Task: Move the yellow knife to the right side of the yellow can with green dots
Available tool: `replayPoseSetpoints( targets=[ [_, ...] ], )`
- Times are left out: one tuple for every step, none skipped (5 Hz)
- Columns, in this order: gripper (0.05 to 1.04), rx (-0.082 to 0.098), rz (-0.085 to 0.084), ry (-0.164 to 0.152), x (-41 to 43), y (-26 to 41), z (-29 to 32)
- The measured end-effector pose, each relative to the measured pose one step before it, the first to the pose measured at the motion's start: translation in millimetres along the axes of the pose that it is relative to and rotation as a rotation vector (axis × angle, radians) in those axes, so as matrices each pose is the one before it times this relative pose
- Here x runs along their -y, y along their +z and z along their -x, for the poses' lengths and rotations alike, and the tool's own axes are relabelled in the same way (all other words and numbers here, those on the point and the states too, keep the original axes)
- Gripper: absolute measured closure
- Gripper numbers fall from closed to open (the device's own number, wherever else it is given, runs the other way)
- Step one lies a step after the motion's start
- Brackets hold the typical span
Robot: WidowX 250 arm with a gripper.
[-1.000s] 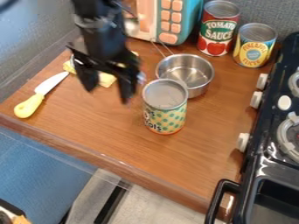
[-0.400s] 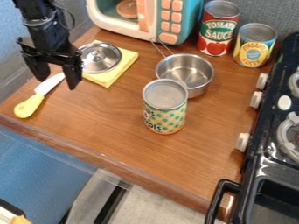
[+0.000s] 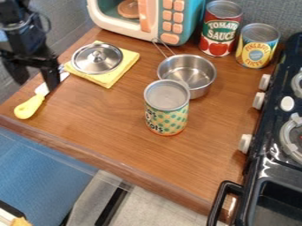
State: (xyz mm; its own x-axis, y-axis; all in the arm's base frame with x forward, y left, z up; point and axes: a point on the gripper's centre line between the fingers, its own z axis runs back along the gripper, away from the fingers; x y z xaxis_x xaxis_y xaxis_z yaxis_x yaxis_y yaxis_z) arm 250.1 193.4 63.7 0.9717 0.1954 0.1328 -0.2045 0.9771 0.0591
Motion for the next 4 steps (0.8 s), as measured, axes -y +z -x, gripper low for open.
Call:
replayPoseSetpoints(
  targets=[
    [0.083, -0.0184, -0.0302, -0.0003, -8.75, -7.41, 3.18],
    [0.083, -0.0176, -0.0233, -0.0036, -3.61, -8.52, 3.44],
    [0.083, -0.0225, -0.0017, 0.0079, -0.44, -9.27, 3.08],
    [0.108, -0.0285, -0.0011, 0.0112, 0.78, -9.33, 4.94]
  ],
)
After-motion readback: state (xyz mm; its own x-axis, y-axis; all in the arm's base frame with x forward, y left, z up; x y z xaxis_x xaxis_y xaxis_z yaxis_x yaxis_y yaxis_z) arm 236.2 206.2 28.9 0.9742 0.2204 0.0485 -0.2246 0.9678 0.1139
